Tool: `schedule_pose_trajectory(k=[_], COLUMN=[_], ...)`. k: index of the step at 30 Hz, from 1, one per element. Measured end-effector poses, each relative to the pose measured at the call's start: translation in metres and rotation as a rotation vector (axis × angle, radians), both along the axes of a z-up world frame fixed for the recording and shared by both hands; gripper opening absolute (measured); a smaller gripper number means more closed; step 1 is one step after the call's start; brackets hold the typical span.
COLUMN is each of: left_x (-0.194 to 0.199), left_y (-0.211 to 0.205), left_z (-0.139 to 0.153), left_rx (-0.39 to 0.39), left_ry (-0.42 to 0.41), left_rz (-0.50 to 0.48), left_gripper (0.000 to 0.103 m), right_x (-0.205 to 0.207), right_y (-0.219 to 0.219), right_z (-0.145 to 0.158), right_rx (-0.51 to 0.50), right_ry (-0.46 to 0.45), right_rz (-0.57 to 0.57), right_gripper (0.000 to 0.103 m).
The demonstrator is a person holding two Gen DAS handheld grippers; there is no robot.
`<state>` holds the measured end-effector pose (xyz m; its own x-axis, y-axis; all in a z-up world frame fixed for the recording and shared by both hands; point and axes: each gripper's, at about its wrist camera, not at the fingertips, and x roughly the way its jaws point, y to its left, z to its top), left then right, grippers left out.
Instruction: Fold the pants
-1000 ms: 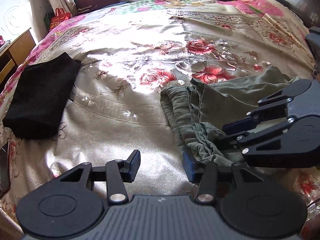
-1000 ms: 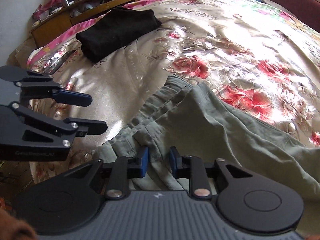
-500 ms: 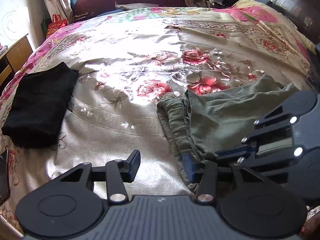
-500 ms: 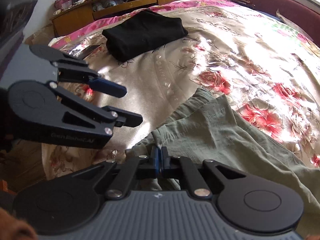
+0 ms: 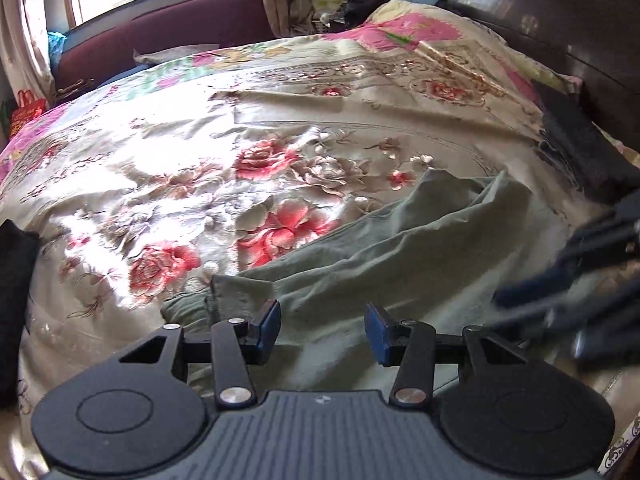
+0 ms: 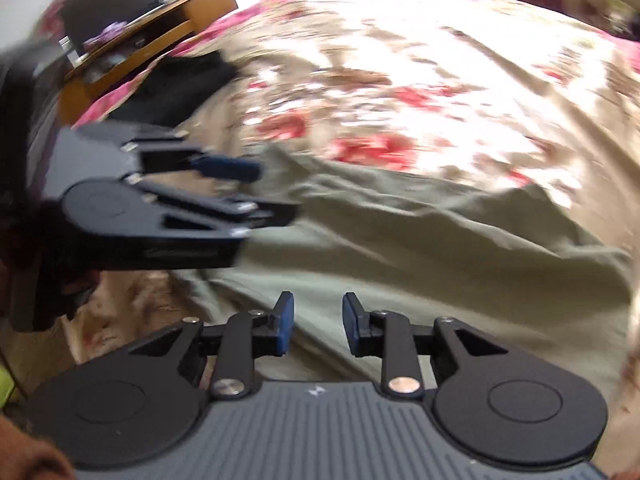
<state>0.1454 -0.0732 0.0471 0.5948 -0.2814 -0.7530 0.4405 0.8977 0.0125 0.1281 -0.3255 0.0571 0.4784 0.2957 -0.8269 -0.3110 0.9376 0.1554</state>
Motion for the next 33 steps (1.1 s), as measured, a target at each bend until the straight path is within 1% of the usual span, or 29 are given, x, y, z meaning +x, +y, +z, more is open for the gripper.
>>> schedule_pose_trajectory(k=[2,3,4,5,6,7,8,9,10,11,12,14,16,17,19,20,21,22,23,24,25,26,27,28,29,31,32,33], left_x=[0.0,0.002,0.003,0.004,0.004,0.004,0.006,0.008,0.011,0.012,0.014,0.017,0.019,0.019,0.016,0.016,0.016,0.018,0.021,0.024,0.029,0.035,0.04,0.047,0.054,0.065,0.067,0.066], left_y=[-0.01,-0.013,-0.016,-0.016,-0.014,-0.012,-0.012,-0.013,-0.015,-0.017,-0.02,-0.031,-0.048,-0.059,-0.078,-0.087,-0.093,-0.099,-0.103,-0.105,-0.107,-0.106,-0.103,-0.099,-0.095,-0.092,-0.093,-0.095], left_z=[-0.01,-0.017,-0.027,-0.038,-0.044,-0.045,-0.042,-0.039,-0.035,-0.028,-0.021,-0.009,-0.004,-0.004,-0.01,-0.015,-0.02,-0.025,-0.03,-0.032,-0.033,-0.033,-0.031,-0.03,-0.032,-0.045,-0.054,-0.056], left_rx=[0.02,0.041,0.079,0.118,0.139,0.138,0.138,0.151,0.169,0.174,0.165,0.133,0.092,0.079,0.095,0.108,0.111,0.113,0.126,0.135,0.145,0.15,0.146,0.137,0.138,0.191,0.225,0.236], left_ry=[0.039,0.067,0.102,0.125,0.13,0.125,0.122,0.113,0.103,0.085,0.065,0.035,0.013,0.002,-0.014,-0.014,-0.012,-0.003,0.0,-0.007,-0.016,-0.022,-0.026,-0.021,-0.007,0.031,0.036,0.011], left_rz=[-0.024,-0.027,-0.022,-0.009,0.005,0.014,0.024,0.041,0.055,0.065,0.072,0.068,0.038,0.01,-0.038,-0.06,-0.074,-0.084,-0.087,-0.085,-0.075,-0.054,-0.031,0.005,0.043,0.097,0.104,0.095], left_gripper=[0.061,0.061,0.061,0.062,0.062,0.063,0.063,0.062,0.062,0.062,0.062,0.062,0.062,0.062,0.062,0.062,0.062,0.062,0.062,0.062,0.062,0.062,0.062,0.062,0.063,0.066,0.07,0.071], right_x=[0.01,0.016,0.021,0.026,0.03,0.033,0.034,0.033,0.034,0.032,0.03,0.025,0.022,0.023,0.028,0.031,0.037,0.04,0.042,0.042,0.044,0.044,0.044,0.042,0.04,0.036,0.035,0.034], right_y=[-0.052,-0.08,-0.102,-0.118,-0.129,-0.135,-0.142,-0.144,-0.145,-0.147,-0.15,-0.158,-0.166,-0.17,-0.173,-0.172,-0.169,-0.166,-0.165,-0.164,-0.164,-0.165,-0.17,-0.176,-0.182,-0.191,-0.192,-0.191], right_z=[-0.006,-0.013,-0.022,-0.031,-0.04,-0.047,-0.056,-0.061,-0.063,-0.062,-0.06,-0.059,-0.063,-0.067,-0.073,-0.075,-0.079,-0.082,-0.086,-0.089,-0.089,-0.088,-0.086,-0.086,-0.087,-0.091,-0.092,-0.09], right_rx=[-0.057,-0.066,-0.064,-0.057,-0.034,0.002,0.062,0.098,0.124,0.163,0.209,0.298,0.387,0.433,0.519,0.548,0.55,0.547,0.557,0.572,0.578,0.571,0.562,0.58,0.605,0.63,0.633,0.632], right_ry=[0.006,0.015,0.027,0.058,0.091,0.11,0.124,0.136,0.134,0.127,0.126,0.143,0.17,0.183,0.204,0.209,0.214,0.218,0.216,0.21,0.211,0.216,0.226,0.239,0.249,0.271,0.277,0.272], right_rz=[-0.171,-0.255,-0.31,-0.342,-0.351,-0.346,-0.339,-0.338,-0.336,-0.334,-0.336,-0.345,-0.351,-0.357,-0.34,-0.316,-0.299,-0.286,-0.284,-0.287,-0.292,-0.297,-0.316,-0.345,-0.369,-0.412,-0.419,-0.418], right_gripper=[0.041,0.041,0.041,0.041,0.041,0.041,0.043,0.046,0.051,0.052,0.051,0.038,0.032,0.03,0.031,0.034,0.035,0.041,0.043,0.043,0.04,0.024,0.013,0.009,0.008,0.008,0.008,0.008])
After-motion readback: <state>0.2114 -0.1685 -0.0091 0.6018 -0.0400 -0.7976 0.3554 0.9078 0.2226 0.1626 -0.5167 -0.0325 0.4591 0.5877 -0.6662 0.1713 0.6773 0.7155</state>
